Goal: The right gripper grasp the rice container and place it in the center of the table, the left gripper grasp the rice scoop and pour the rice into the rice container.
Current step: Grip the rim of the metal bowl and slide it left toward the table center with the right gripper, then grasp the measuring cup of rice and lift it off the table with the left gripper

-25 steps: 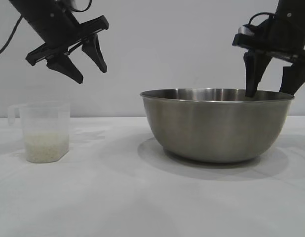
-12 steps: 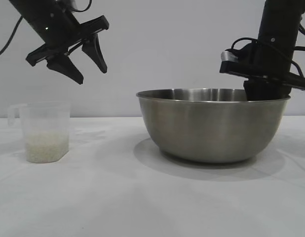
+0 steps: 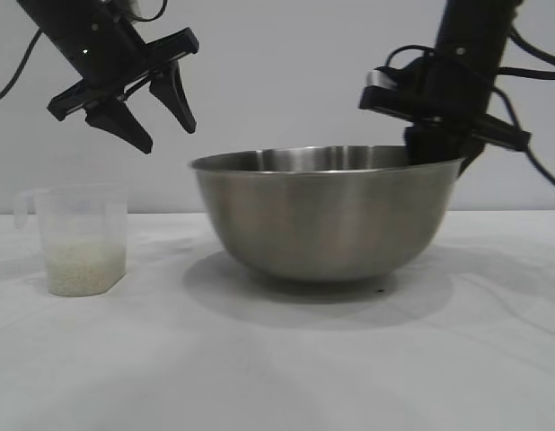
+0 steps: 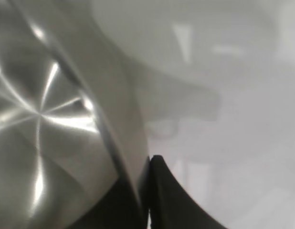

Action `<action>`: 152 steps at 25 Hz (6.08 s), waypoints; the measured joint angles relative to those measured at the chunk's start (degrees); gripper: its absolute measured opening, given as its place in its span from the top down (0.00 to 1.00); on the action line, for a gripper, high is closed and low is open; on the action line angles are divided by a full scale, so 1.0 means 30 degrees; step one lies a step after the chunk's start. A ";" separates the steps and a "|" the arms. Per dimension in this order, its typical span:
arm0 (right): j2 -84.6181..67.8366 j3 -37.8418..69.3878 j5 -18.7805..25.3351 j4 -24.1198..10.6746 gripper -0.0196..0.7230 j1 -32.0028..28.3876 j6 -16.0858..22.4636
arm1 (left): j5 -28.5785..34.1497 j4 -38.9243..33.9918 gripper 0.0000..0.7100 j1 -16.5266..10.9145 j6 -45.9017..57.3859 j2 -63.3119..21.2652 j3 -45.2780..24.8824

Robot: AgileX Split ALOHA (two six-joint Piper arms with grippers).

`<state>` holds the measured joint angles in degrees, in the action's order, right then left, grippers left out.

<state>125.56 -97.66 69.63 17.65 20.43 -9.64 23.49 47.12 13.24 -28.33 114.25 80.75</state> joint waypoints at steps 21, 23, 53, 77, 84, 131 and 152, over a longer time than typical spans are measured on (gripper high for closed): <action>-0.0758 0.0000 -0.0040 -0.0887 0.13 -0.0035 0.0113 | 0.0161 0.0000 0.47 0.0000 0.0000 0.0000 0.0000; -0.1461 0.0000 -0.0004 -0.1342 0.13 -0.0035 0.0125 | 0.0161 0.0000 0.47 0.0000 0.0000 0.0000 0.0000; -1.9877 1.0765 0.0562 -0.3335 0.26 -0.7461 0.0436 | 0.0586 0.0000 0.47 0.0000 0.0000 -0.0034 0.0000; -3.8620 2.3204 -0.1342 -0.3497 0.26 -0.7461 0.0468 | 0.0671 -0.0443 0.47 0.0000 0.0034 -0.0034 0.0000; -4.1059 2.3204 -0.1382 -0.3423 0.26 -0.6736 0.0468 | 0.0751 -0.0472 0.47 0.0000 0.0034 -0.0034 0.0000; -4.2164 2.3204 -0.1382 -0.3384 0.26 -0.6575 0.0468 | 1.2753 -1.3051 0.47 0.0000 0.6050 -1.6350 -0.5104; -4.2164 2.3204 -0.1382 -0.3384 0.26 -0.6575 0.0468 | -0.6658 -0.8409 0.47 0.0000 0.6050 -2.1545 -2.1661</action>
<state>-0.93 -28.05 65.48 7.49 0.70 -8.23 3.52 21.89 13.24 -10.18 49.61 15.77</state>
